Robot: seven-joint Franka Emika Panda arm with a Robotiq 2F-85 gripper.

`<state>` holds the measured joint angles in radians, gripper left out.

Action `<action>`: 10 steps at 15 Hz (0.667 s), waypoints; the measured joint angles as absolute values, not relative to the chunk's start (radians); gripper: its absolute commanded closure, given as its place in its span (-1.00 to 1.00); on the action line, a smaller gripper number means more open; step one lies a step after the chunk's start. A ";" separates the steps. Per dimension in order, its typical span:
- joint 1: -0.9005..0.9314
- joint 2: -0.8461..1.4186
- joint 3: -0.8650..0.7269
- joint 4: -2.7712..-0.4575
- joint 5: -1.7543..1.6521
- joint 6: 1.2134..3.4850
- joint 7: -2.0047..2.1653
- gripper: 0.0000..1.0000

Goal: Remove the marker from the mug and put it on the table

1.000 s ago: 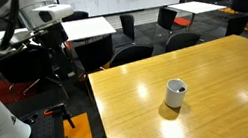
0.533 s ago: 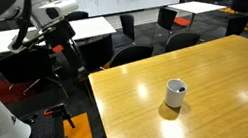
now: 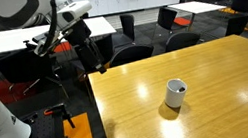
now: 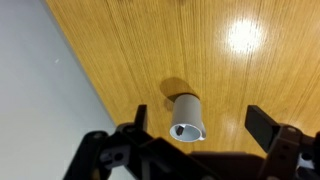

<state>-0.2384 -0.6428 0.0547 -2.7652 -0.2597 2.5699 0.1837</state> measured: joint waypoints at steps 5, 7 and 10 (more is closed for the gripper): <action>-0.310 -0.525 0.117 -2.683 -0.265 2.637 0.291 -1.00; -0.329 -0.474 0.131 -2.633 -0.285 2.638 0.325 -1.00; -0.345 -0.396 0.144 -2.558 -0.343 2.641 0.380 -1.00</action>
